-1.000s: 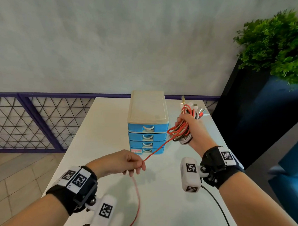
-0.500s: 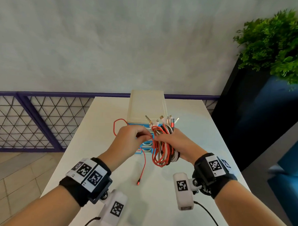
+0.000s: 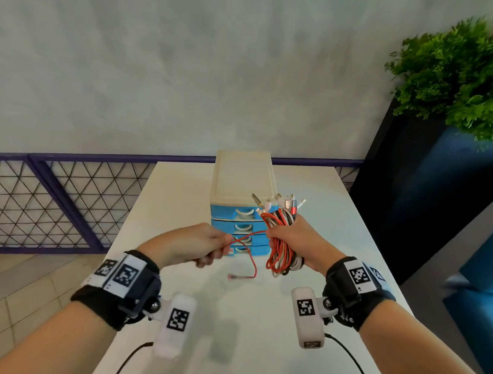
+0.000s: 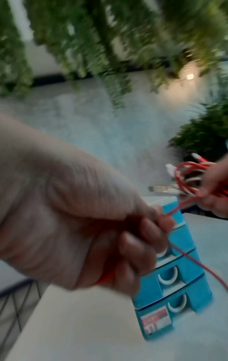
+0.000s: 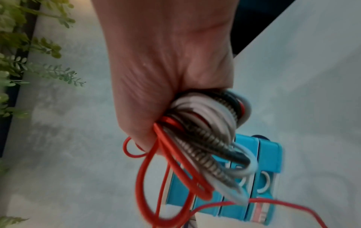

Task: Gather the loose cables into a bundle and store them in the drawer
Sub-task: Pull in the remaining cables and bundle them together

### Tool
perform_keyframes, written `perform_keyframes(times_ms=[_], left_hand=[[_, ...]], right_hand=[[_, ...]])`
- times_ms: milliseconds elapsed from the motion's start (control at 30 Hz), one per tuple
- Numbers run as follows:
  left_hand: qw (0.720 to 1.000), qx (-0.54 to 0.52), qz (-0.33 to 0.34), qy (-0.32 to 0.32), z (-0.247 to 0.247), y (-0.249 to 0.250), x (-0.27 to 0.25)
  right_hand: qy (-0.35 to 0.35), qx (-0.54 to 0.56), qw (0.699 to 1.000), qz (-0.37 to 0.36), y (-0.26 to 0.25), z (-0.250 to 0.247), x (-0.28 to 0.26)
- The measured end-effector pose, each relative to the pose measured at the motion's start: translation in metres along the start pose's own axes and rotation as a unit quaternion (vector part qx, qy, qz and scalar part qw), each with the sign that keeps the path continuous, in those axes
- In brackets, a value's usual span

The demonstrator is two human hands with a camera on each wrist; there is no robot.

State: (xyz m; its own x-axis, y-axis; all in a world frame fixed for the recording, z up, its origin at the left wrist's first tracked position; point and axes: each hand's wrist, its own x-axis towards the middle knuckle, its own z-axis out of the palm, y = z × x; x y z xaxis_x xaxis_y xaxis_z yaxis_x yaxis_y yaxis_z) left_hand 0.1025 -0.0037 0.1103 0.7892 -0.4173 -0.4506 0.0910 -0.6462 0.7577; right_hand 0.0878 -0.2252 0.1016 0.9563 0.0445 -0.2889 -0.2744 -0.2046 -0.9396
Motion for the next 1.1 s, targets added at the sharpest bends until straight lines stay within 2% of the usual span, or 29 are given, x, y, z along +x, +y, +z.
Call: perform_keyframes(times_ms=[67, 133, 233, 400, 533, 600, 733, 933, 1000, 1100], left_hand=[[0.994, -0.079, -0.049, -0.066, -0.009, -0.009, -0.007], [0.985, -0.142, -0.071, -0.068, -0.017, -0.018, -0.011], [0.966, -0.233, -0.09, -0.06, -0.013, -0.019, -0.013], [0.923, -0.37, -0.067, -0.086, 0.014, 0.002, -0.01], [0.907, -0.403, -0.069, -0.097, 0.028, 0.013, -0.004], [0.904, -0.412, -0.083, -0.081, 0.031, 0.015, -0.001], [0.919, -0.378, -0.111, -0.017, 0.033, 0.012, 0.001], [0.933, -0.333, -0.126, -0.044, 0.027, 0.006, 0.003], [0.939, -0.32, -0.122, -0.036, 0.024, 0.002, 0.004], [0.92, -0.368, -0.132, -0.007, 0.019, -0.001, 0.004]], right_hand=[[0.054, -0.014, 0.998, 0.004, 0.006, -0.009, 0.004], [0.087, -0.002, 0.996, 0.013, 0.009, -0.019, 0.007], [0.083, -0.005, 0.996, 0.017, 0.01, -0.019, 0.008], [0.057, -0.013, 0.998, 0.001, 0.007, 0.006, 0.007], [0.036, 0.02, 0.999, -0.003, 0.005, 0.02, 0.004], [0.034, 0.032, 0.999, -0.007, 0.004, 0.023, 0.004], [0.029, 0.046, 0.998, -0.006, 0.001, 0.021, 0.002], [0.02, 0.046, 0.999, -0.008, -0.003, 0.014, 0.002], [0.019, 0.044, 0.999, -0.011, -0.003, 0.011, 0.003], [0.028, 0.025, 0.999, -0.005, -0.003, 0.005, 0.006]])
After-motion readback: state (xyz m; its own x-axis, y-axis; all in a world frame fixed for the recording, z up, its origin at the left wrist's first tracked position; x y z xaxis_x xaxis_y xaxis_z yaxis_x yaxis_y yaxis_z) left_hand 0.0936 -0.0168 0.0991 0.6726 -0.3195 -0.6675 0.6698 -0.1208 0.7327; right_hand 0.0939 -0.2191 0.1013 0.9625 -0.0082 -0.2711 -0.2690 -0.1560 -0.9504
